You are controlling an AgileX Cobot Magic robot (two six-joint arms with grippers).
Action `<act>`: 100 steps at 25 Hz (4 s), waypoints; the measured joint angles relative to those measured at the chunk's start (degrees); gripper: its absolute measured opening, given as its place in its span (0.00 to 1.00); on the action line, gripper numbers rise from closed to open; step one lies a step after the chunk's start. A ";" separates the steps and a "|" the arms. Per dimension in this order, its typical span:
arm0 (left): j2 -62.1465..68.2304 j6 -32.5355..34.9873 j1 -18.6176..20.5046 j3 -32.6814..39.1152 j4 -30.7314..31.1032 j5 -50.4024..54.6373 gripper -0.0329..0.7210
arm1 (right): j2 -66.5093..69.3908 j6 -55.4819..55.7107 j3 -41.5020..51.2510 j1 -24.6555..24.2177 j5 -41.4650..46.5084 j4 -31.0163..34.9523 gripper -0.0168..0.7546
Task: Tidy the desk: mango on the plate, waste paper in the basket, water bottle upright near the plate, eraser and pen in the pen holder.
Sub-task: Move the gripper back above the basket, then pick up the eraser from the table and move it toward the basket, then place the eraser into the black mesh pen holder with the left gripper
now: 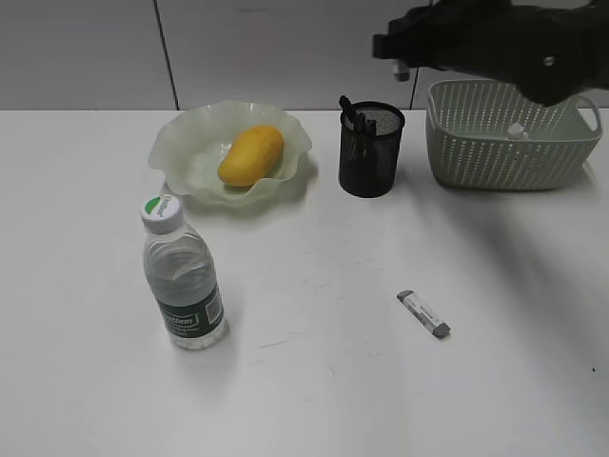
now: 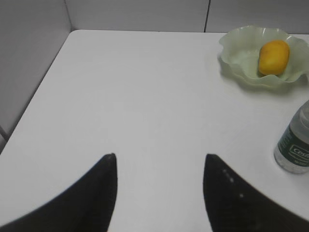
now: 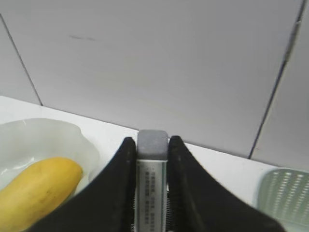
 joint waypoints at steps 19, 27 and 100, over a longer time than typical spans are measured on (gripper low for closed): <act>3.04 0.77 0.00 0.00 -0.07 -0.50 0.57 | -25.32 1.85 14.77 0.78 30.74 -8.20 0.66; 26.11 16.23 0.00 -5.02 -13.53 -21.08 0.55 | -68.36 0.69 34.99 0.78 70.84 -4.41 0.65; 139.01 -56.29 -30.14 -88.85 45.17 -49.86 0.23 | -109.04 -2.30 40.40 0.78 79.46 -0.90 0.57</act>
